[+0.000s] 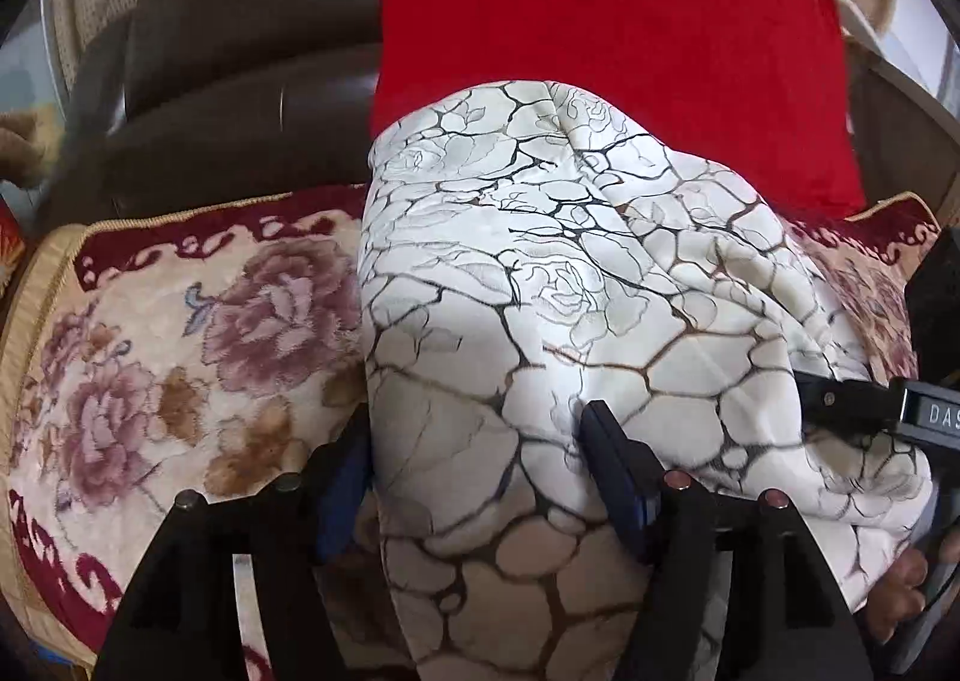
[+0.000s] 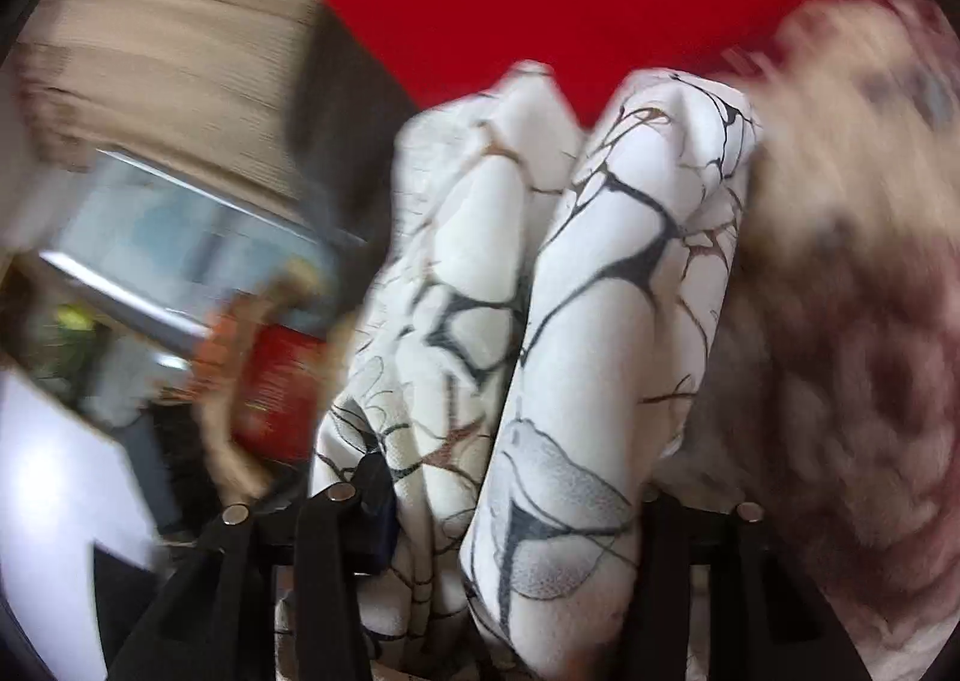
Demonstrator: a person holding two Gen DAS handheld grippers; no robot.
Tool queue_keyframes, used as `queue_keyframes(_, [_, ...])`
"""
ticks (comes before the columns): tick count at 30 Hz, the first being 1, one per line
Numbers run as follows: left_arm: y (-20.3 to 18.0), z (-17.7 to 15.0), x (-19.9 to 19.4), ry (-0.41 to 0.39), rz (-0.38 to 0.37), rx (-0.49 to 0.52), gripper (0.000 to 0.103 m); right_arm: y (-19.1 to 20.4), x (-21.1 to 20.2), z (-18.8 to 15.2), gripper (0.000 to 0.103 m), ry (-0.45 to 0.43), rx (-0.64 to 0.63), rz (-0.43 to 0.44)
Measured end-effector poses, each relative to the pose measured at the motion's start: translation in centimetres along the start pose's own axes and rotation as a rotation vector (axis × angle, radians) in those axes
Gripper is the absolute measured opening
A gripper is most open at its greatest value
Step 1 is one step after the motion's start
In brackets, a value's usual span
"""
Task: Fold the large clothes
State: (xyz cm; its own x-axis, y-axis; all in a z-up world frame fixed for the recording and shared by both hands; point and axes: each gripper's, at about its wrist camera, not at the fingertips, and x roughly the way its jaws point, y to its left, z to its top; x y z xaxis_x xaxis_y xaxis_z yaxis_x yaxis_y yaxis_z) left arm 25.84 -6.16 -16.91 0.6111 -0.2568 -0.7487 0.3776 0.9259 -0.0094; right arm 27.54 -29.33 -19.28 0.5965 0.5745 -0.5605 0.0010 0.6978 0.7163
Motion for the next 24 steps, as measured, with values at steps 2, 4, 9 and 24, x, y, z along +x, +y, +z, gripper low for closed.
queue_keyframes(2, [-0.3, -0.6, -2.4, -0.044, 0.039, 0.009, 0.082, 0.9, -1.3, -0.6, 0.058, -0.021, -0.034, -0.036])
queue_keyframes(4, [-1.1, -1.6, -5.4, -0.122, 0.133, 0.019, 0.083, 2.5, -3.5, -1.7, 0.072, -0.081, -0.085, -0.133])
queue_keyframes(9, [-2.9, -3.9, -13.9, -0.283, 0.314, 0.069, 0.095, 8.2, -9.9, -5.3, 0.077, -0.258, -0.312, -0.372])
queue_keyframes(24, [-2.9, -7.0, -28.8, -0.436, 0.231, -0.185, 0.102, 24.7, -20.1, -14.6, 0.08, -0.453, -0.535, -0.566])
